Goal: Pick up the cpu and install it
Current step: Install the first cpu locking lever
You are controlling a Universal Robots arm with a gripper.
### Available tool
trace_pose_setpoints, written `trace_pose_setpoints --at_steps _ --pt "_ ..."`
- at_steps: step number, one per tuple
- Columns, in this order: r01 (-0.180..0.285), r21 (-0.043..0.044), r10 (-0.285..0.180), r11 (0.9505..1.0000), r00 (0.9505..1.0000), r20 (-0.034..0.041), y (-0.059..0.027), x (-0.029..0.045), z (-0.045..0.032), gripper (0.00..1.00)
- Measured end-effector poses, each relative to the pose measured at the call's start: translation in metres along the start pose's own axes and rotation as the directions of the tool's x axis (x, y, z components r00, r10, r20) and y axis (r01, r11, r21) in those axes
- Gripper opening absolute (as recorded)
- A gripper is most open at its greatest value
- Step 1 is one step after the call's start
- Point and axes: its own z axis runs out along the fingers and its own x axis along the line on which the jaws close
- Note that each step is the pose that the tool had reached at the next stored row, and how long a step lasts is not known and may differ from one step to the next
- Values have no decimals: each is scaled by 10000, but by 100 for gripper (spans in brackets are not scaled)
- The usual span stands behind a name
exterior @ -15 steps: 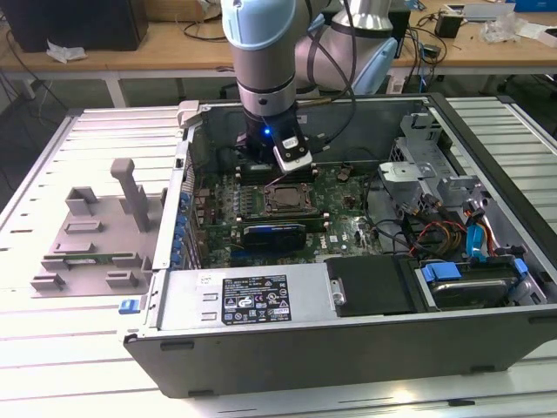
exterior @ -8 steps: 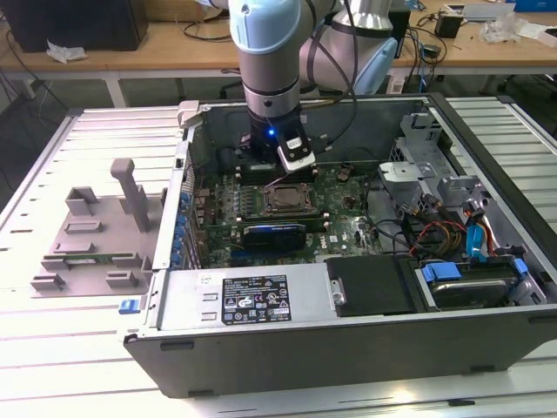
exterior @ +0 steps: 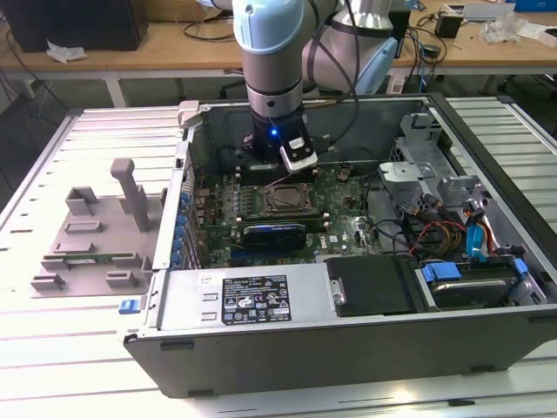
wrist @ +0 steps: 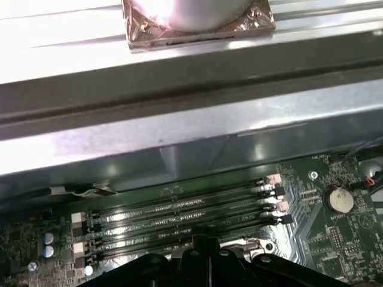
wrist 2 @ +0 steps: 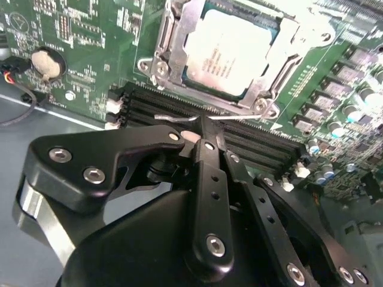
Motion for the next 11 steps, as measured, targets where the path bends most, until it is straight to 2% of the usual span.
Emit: trace_pose_setpoints --at_steps 1,5,6,7,8,9,11 --pt "8 109 -8 9999 10000 18 0 -1 0 11" --pt "12 146 -12 9999 10000 23 0 -1 0 11" --pt "19 143 -20 9999 10000 68 -2 0 8 11" --pt "73 98 -76 9999 9995 292 1 0 14 11" --pt "147 40 -149 9999 9981 606 3 2 30 11" --pt "160 32 -162 9999 9977 660 10 7 57 11" --pt "175 18 -176 9998 9972 722 29 23 85 11"
